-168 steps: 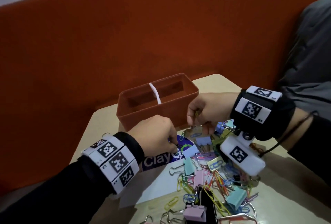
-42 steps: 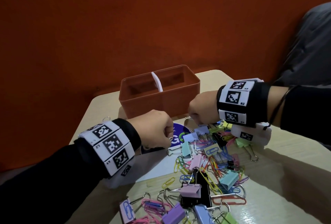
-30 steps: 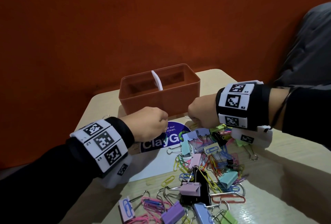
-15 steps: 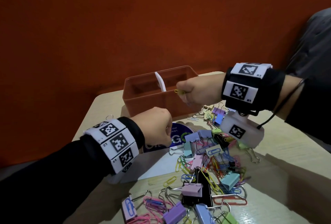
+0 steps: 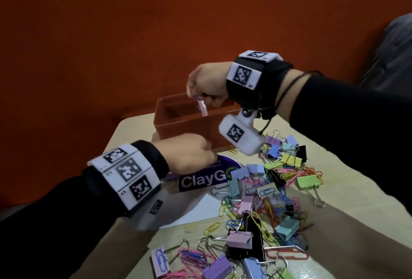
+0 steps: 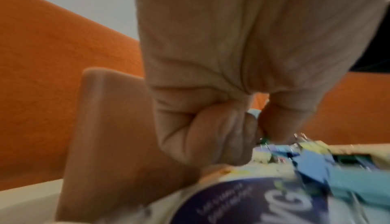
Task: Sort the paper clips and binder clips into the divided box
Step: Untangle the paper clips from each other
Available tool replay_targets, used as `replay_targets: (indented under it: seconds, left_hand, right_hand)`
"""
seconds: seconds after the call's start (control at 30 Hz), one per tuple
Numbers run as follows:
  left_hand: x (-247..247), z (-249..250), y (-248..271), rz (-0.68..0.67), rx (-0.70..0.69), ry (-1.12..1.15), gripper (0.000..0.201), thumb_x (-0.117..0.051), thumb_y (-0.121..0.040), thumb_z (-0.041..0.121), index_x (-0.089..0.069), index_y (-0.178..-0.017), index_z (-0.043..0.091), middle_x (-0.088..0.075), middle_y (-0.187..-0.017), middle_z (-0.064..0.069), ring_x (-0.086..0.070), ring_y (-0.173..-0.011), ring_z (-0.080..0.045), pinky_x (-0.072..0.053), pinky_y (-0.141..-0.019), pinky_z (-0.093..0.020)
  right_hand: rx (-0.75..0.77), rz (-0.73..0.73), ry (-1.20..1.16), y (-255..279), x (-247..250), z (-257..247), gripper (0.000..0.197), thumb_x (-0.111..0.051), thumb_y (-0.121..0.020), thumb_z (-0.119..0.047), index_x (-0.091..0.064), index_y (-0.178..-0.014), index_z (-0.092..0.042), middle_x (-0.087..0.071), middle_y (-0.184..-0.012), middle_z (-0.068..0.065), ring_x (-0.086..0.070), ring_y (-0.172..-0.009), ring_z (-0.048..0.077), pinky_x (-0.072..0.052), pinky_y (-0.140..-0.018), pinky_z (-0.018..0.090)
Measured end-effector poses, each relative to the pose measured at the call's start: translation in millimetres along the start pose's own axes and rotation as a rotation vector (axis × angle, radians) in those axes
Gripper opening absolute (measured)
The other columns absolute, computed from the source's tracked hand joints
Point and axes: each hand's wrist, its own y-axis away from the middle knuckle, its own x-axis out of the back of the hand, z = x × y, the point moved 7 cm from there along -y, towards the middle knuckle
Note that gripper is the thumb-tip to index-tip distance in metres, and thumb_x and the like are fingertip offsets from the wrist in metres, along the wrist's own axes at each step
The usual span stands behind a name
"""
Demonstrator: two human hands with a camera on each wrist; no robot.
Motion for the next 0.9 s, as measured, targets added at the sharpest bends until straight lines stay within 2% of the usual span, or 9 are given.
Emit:
replay_targets:
  seconds: [0.13,0.27,0.37,0.43,0.5,0.6,0.67,0.77,0.9]
  left_hand:
    - [52.8,-16.7,15.2,0.271,0.02,0.176,0.024,-0.045,-0.095,0.027,-0.054,-0.075,0.017,-0.055,-0.076,0.002,-0.05,-0.071,-0.014,-0.038,-0.058,-0.026]
    - [87.2,-42.1,19.1,0.526,0.105,0.179,0.019,-0.046,-0.093,0.029,-0.052,-0.078,0.019,-0.056,-0.075,0.003,-0.049,-0.068,-0.013,-0.033,-0.054,-0.03]
    - [86.5,-56.0,8.3,0.496,0.179,0.125,0.019,-0.044,-0.096,0.031,-0.053,-0.087,0.017,-0.058,-0.084,0.0,-0.05,-0.072,-0.013,-0.035,-0.055,-0.03]
    - [78.3,-63.7,1.3,0.427,0.207,0.122,0.016,-0.042,-0.097,0.029,-0.055,-0.097,0.019,-0.06,-0.093,-0.001,-0.051,-0.076,-0.012,-0.037,-0.057,-0.028]
    - [72.5,-66.4,-0.4,0.395,0.207,0.13,0.019,-0.041,-0.098,0.024,-0.055,-0.11,0.021,-0.061,-0.104,-0.001,-0.054,-0.085,-0.015,-0.04,-0.063,-0.028]
    - [71.0,-60.9,1.1,0.425,0.168,0.069,0.028,-0.042,-0.098,0.022,-0.053,-0.123,0.023,-0.055,-0.117,-0.001,-0.052,-0.102,-0.019,-0.04,-0.078,-0.028]
    - [72.8,-50.5,8.2,0.524,0.108,0.031,0.023,-0.048,-0.096,0.025,-0.054,-0.117,0.025,-0.05,-0.112,0.003,-0.05,-0.099,-0.015,-0.039,-0.08,-0.027]
    - [76.7,-21.0,30.1,0.764,-0.116,0.019,0.002,-0.058,-0.089,0.026,-0.056,-0.09,0.025,-0.052,-0.088,0.008,-0.052,-0.077,-0.01,-0.044,-0.068,-0.027]
    - [52.0,-0.3,21.6,0.568,-0.171,0.001,0.008,-0.059,-0.086,0.033,-0.059,-0.079,0.028,-0.058,-0.066,0.012,-0.053,-0.063,-0.002,-0.046,-0.06,-0.029]
  right_hand:
    - [0.004,0.031,0.08,-5.5,-5.2,-5.5,0.015,-0.039,-0.097,-0.007,-0.054,-0.099,-0.007,-0.055,-0.072,0.005,-0.052,-0.044,0.011,-0.044,-0.037,0.017]
    - [0.11,0.133,0.081,7.3,5.6,1.0,0.028,-0.041,-0.094,0.002,-0.057,-0.11,-0.015,-0.064,-0.099,0.011,-0.065,-0.069,0.02,-0.059,-0.058,0.031]
    - [0.183,0.243,0.188,28.3,19.6,1.3,0.021,-0.052,-0.091,-0.004,-0.061,-0.105,-0.017,-0.071,-0.098,0.011,-0.067,-0.073,0.018,-0.059,-0.065,0.031]
    - [0.204,0.271,0.271,43.4,24.2,3.7,0.018,-0.051,-0.088,0.0,-0.063,-0.096,-0.009,-0.071,-0.084,0.012,-0.062,-0.058,0.018,-0.055,-0.057,0.031]
    - [0.152,0.173,0.387,54.4,17.0,16.1,0.017,-0.052,-0.085,0.001,-0.067,-0.088,-0.006,-0.07,-0.073,0.01,-0.058,-0.051,0.018,-0.053,-0.056,0.029]
    - [0.087,0.047,0.756,61.0,-2.6,42.2,0.024,-0.052,-0.081,-0.001,-0.071,-0.076,-0.016,-0.065,-0.064,-0.004,-0.059,-0.056,0.014,-0.051,-0.059,0.022]
    - [0.053,-0.005,0.987,60.3,-13.5,57.6,0.027,-0.048,-0.083,-0.004,-0.068,-0.075,-0.02,-0.063,-0.072,-0.005,-0.057,-0.069,0.018,-0.048,-0.059,0.02]
    - [0.002,-0.061,1.092,56.5,-19.8,76.7,0.032,-0.045,-0.091,-0.009,-0.066,-0.115,-0.015,-0.066,-0.112,0.002,-0.061,-0.101,0.025,-0.05,-0.086,0.029]
    - [0.053,-0.121,1.096,53.8,-32.6,84.2,0.04,-0.047,-0.089,-0.008,-0.061,-0.125,-0.019,-0.064,-0.121,0.001,-0.059,-0.108,0.025,-0.049,-0.092,0.033]
